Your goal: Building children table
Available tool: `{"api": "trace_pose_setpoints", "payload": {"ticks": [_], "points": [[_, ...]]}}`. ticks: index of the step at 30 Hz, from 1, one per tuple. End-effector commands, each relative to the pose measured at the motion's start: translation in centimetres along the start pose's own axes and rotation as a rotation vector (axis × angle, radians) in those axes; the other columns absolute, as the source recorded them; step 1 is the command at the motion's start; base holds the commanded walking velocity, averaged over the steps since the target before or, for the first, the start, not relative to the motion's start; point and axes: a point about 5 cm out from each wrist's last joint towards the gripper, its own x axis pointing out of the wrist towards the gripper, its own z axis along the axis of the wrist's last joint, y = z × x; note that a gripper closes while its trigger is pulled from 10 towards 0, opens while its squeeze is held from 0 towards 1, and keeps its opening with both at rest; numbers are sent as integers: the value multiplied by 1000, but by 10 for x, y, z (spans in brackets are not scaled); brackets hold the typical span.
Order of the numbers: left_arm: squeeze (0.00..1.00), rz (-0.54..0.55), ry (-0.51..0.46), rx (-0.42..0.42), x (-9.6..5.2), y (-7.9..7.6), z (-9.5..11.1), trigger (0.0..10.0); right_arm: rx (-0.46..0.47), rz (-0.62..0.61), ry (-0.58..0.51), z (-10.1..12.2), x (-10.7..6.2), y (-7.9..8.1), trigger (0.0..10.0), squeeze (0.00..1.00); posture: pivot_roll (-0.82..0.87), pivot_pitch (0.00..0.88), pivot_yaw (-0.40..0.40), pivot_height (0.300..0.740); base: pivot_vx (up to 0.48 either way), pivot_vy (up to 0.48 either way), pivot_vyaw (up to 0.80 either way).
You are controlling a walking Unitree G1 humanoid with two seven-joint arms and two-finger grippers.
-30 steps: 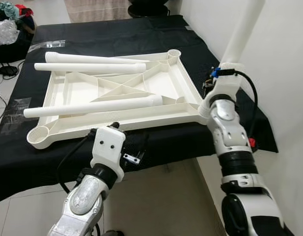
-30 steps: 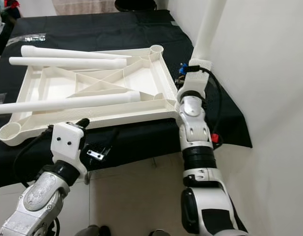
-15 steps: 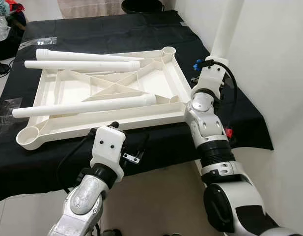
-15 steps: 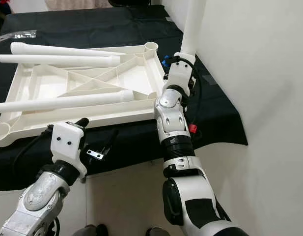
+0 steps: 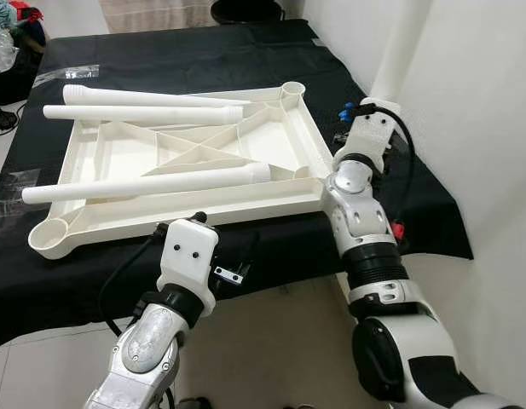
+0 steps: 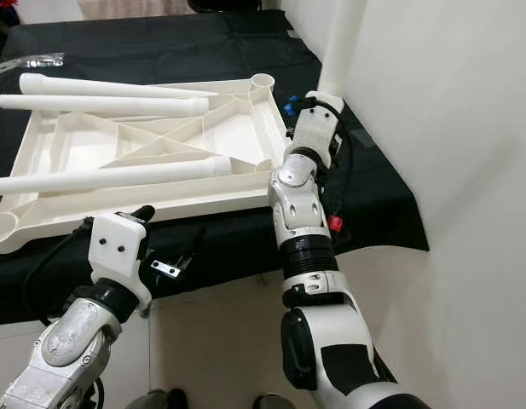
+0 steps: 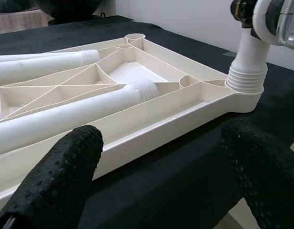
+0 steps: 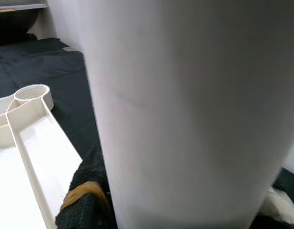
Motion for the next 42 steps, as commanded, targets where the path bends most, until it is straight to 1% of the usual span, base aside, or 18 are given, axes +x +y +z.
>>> {"api": "trace_pose_setpoints", "payload": {"ticks": [1,8,13,15,17,19,21,24,25,28,30,31,32,33,35,38,41,42], "points": [[0,-4,10,4,-2,-1,-1,10000,17,-60,75,-16,2,-13,0,0,90,167,-70,740,0,0,0],[0,-6,10,6,-1,0,-1,10000,19,-111,83,-24,6,-32,0,0,93,168,-68,740,0,0,0],[0,-7,12,8,-1,1,-1,10000,91,3,54,-21,3,-23,0,0,91,169,-67,740,0,0,0],[0,-6,11,7,-1,1,-1,10000,146,182,24,-16,-3,-6,0,0,94,168,-68,740,0,0,0],[0,-6,10,8,-1,1,-1,10000,164,254,21,-14,-5,0,0,0,94,168,-68,740,0,0,0],[0,-5,10,8,-1,1,-2,10000,165,429,62,-19,-11,15,0,0,93,170,-69,740,0,0,0],[0,-4,10,8,-1,1,-2,10000,157,485,79,-21,-13,19,0,0,93,170,-69,740,0,0,0],[0,-2,10,8,-1,1,-2,10000,154,750,74,-19,-23,33,0,0,93,170,-71,740,0,0,0],[0,-2,10,8,-1,1,-2,10000,172,782,45,-11,-21,33,0,0,92,174,-71,740,0,0,0],[0,-2,10,8,-1,1,-2,10000,185,802,23,-5,-19,33,0,0,92,174,-71,740,0,0,0],[0,-1,10,7,-1,1,-1,10000,211,879,-97,23,-11,31,0,0,94,174,-71,740,0,0,0],[0,-1,10,7,-1,1,-1,10000,211,879,-97,23,-11,31,0,0,94,174,-71,740,0,0,0],[0,-1,10,7,-1,1,-1,10000,192,922,-180,42,-3,27,0,0,94,174,-71,740,0,0,0],[0,-1,10,7,-1,1,-1,10000,192,922,-180,42,-3,27,0,0,94,174,-71,740,0,0,0],[0,-2,10,6,-2,1,-1,10000,156,976,-280,70,10,16,0,0,94,177,-71,740,0,0,0],[0,-2,10,6,-2,1,-1,10000,156,976,-280,70,10,16,0,0,94,177,-71,740,0,0,0],[0,-6,7,5,-3,-1,1,10000,-41,1173,-287,84,25,-9,0,0,98,197,-70,740,0,0,0],[0,-6,7,5,-3,-1,1,10000,-41,1173,-287,84,25,-9,0,0,98,197,-70,740,0,0,0]]}}
